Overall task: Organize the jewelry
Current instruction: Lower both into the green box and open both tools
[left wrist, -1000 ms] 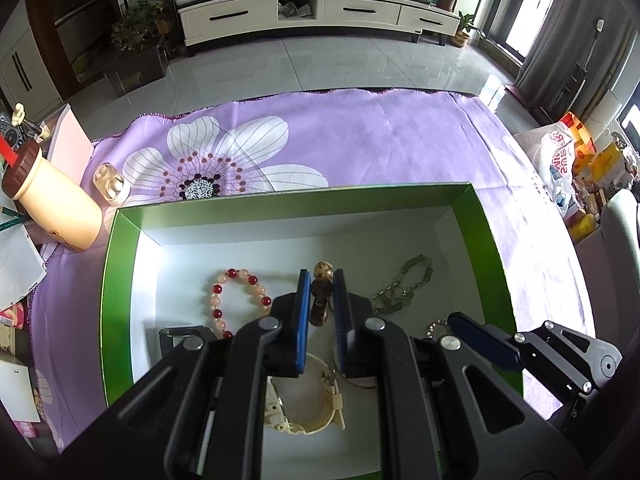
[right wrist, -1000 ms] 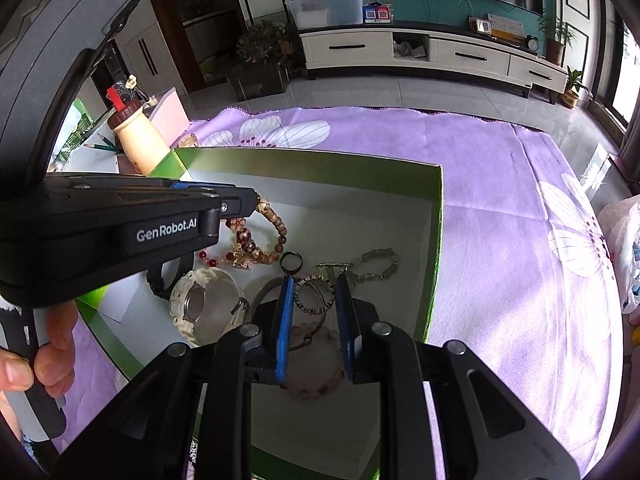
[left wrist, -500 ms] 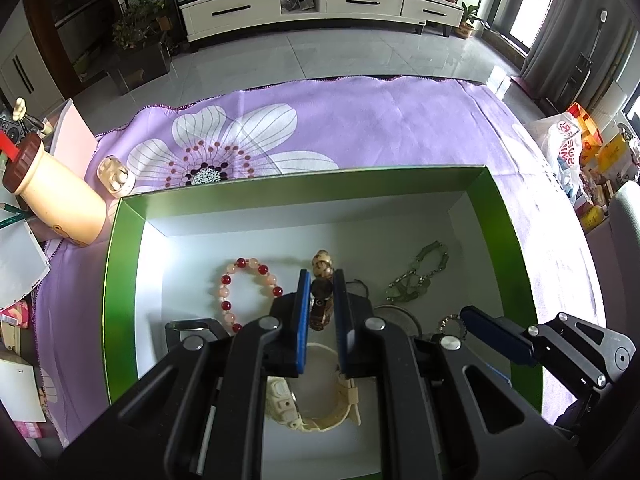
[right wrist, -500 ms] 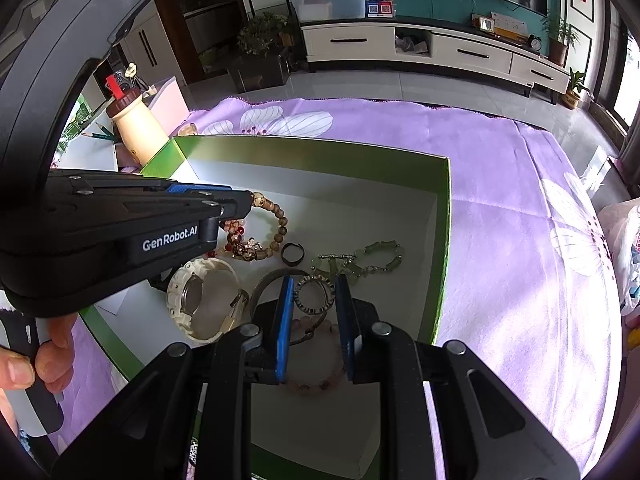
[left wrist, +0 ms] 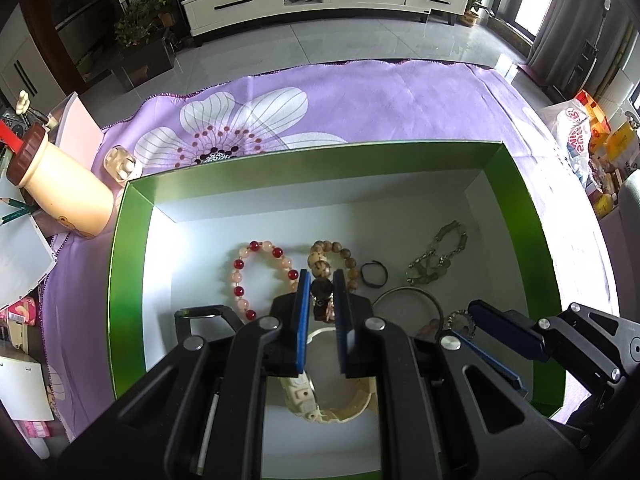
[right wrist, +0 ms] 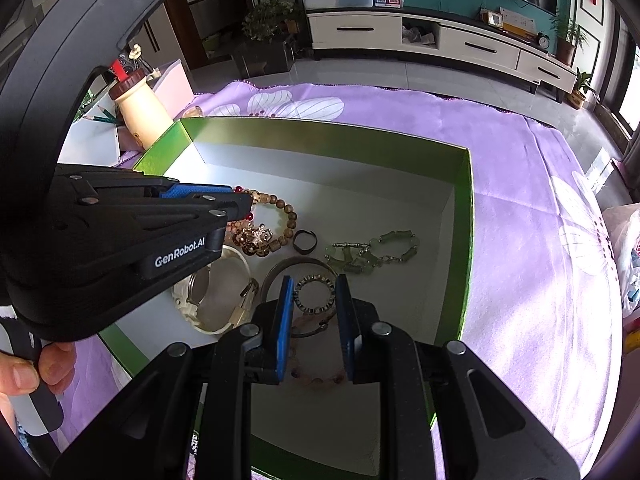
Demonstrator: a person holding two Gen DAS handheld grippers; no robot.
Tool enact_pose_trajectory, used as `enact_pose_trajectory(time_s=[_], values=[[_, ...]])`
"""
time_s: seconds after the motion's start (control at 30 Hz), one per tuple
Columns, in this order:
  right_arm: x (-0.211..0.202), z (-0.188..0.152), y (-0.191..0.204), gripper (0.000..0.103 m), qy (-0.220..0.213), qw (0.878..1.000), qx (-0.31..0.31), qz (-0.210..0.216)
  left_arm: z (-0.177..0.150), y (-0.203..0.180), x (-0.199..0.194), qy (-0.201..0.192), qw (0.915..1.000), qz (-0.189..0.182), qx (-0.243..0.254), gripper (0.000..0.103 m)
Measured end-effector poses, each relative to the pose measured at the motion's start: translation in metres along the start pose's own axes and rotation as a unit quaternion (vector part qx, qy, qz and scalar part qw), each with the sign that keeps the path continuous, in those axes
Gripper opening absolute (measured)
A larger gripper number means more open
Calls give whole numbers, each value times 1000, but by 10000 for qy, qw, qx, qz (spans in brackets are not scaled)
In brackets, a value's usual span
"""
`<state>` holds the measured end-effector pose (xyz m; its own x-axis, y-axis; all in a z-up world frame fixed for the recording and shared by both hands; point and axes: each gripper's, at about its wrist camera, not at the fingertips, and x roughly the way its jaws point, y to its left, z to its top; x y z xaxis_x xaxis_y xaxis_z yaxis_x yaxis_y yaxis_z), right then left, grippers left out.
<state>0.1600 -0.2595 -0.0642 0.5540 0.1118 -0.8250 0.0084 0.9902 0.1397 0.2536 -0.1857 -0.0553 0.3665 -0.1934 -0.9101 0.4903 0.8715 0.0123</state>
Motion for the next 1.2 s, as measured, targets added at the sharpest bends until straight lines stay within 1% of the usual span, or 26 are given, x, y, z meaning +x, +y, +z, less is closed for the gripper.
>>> enact_pose_trajectory(time_s=[0.53, 1.2], values=[[5, -3, 5, 21, 131, 9999, -30, -10, -8, 1, 6, 139, 9999, 81, 63, 11], [10, -4, 12, 21, 251, 9997, -74, 1, -14, 7, 6, 182, 9997, 151, 100, 11]])
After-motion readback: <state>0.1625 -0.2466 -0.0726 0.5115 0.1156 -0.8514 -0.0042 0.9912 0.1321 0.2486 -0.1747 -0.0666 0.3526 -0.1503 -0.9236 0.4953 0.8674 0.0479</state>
